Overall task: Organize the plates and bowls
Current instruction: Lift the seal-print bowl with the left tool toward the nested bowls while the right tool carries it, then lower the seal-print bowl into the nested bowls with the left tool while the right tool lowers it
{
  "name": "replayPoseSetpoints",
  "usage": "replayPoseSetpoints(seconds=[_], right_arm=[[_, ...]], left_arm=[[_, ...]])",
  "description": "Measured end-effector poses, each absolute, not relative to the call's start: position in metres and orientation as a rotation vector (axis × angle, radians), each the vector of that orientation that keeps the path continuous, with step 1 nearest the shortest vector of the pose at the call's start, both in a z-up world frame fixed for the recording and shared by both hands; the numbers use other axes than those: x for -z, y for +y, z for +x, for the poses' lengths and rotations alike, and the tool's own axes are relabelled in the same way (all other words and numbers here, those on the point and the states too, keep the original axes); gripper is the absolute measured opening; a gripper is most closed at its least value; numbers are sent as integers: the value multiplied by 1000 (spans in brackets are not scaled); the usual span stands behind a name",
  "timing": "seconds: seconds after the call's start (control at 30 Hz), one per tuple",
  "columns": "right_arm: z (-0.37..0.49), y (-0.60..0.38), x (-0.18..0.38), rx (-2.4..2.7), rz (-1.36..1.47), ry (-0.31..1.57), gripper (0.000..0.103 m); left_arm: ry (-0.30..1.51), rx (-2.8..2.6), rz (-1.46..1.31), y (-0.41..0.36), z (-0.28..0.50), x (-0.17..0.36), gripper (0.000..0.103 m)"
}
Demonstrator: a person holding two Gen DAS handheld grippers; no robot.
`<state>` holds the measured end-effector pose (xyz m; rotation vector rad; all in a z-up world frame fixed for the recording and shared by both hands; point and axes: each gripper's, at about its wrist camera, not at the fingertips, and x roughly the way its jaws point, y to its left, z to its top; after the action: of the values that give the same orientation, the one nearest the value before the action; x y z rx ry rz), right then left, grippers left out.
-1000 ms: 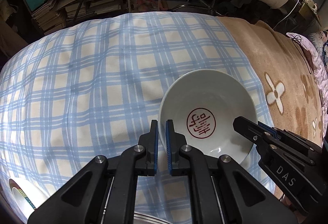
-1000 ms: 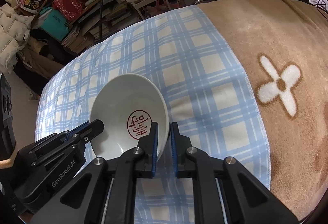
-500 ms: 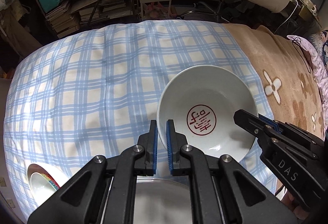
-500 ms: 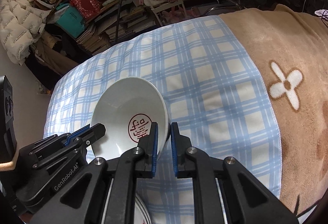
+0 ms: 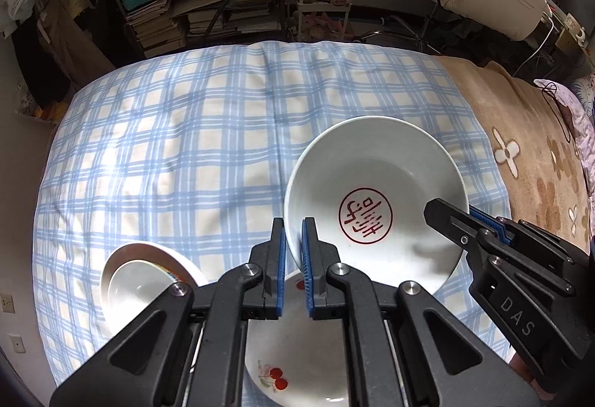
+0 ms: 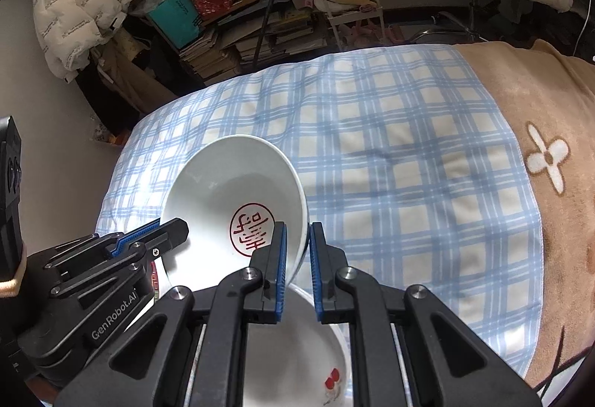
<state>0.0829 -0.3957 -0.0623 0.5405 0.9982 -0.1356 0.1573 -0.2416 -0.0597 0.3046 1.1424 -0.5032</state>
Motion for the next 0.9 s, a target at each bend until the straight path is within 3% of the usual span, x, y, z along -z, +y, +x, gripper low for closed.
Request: replayPoseSetpoints(seconds=[0.9], right_arm=[[102,-270,47,-55,466,968,14]], left_arm=[[1174,359,211,-99,146,52,13]])
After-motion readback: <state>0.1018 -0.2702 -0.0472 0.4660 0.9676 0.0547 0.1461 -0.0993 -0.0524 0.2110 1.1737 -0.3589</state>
